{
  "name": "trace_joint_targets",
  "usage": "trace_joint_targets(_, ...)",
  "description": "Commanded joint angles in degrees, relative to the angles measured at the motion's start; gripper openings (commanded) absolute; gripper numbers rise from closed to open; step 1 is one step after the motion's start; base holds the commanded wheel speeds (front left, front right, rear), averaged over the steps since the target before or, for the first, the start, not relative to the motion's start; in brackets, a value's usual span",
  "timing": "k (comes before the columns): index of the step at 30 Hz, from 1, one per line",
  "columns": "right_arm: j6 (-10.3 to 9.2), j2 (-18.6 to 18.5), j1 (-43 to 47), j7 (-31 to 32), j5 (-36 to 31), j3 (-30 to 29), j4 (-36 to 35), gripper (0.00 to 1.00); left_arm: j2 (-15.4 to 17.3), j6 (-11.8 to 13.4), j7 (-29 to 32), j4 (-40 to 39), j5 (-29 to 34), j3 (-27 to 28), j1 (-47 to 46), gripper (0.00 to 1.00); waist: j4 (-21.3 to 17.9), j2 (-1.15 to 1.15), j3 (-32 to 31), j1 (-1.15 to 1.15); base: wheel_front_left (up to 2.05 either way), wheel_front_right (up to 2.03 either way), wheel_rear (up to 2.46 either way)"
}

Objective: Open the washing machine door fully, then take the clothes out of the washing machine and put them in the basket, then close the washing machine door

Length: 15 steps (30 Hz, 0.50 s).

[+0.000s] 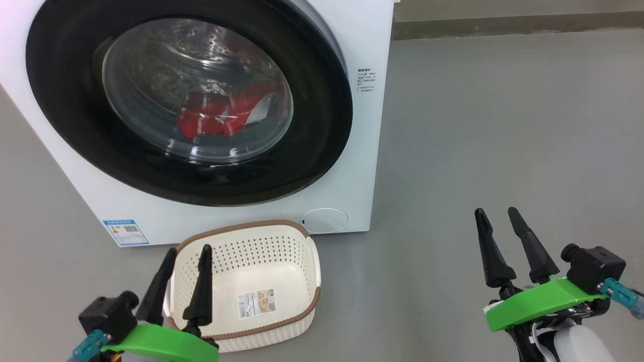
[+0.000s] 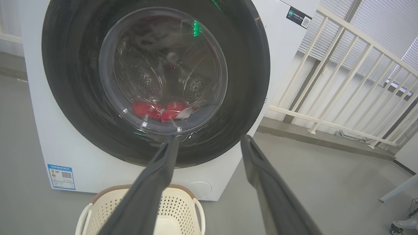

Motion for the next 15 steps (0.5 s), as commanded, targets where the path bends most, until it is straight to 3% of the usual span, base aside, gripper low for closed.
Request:
trace_joint_targets(1,-0.04,-0.6,-3.1,-1.2,-2.8,1.6,-1.9,1.0,1.2,0.0,-1.1,-1.4,2.2,1.1,-3.4,1.0,0.0,0.0,-0.1,0.0,0.0,0.0,0.0)
trace_joint_targets(15,-0.04,-1.1,-4.0,-3.5,-12.1,2.3,-3.0,1.0,1.3,0.6,-3.4,-1.9,10.3,0.2,-4.7,1.0,0.1,0.0,-0.1,0.0,0.0,0.0,0.0)
